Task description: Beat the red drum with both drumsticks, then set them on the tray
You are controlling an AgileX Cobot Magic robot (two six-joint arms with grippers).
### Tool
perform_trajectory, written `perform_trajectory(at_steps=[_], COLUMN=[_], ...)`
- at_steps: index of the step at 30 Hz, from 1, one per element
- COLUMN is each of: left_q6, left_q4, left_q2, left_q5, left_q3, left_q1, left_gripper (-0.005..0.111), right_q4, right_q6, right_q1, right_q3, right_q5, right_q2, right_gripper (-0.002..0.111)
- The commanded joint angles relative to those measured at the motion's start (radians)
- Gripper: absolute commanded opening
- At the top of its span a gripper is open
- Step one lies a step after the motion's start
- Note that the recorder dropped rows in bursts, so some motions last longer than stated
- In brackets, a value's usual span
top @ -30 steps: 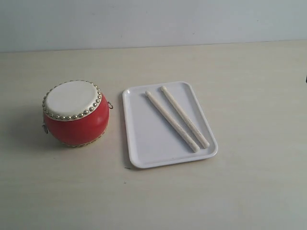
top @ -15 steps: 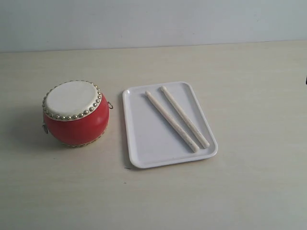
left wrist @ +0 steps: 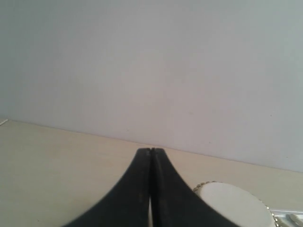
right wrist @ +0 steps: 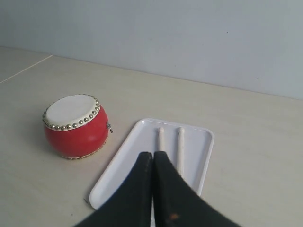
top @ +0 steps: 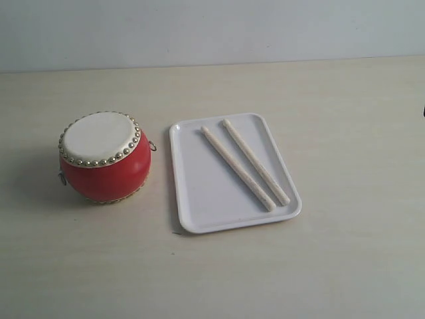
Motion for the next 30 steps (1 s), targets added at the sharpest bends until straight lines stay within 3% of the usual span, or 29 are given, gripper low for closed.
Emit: perform_trajectory(at_steps=[1, 2, 4, 30], left_q6=[-0.754, -1.149, -1.391, -1.377], left_q4=[0.839, 1.274, 1.525, 1.505], left_q2=[-0.004, -0.004, -0.004, -0.004], left_q5=[-0.009, 0.000, 0.049, 0.086], left_q3=[0.004, 0.004, 0.004, 0.004], left_q1=[0.003, 0.003, 0.003, 0.003], left_gripper=[0.000, 0.000, 0.000, 0.000], right_q4=[0.003, 0.003, 0.003, 0.002], right_q6=[-0.001, -0.001, -0.001, -0.001], right_q1=[-0.001, -0.001, -0.001, -0.001], right_q3=[0.004, 0.004, 0.004, 0.004], right_q5=[-0.017, -0.017, -0.017, -0.017], right_q2=[-0.002, -0.002, -0.002, -0.002], right_gripper=[0.000, 0.000, 0.000, 0.000])
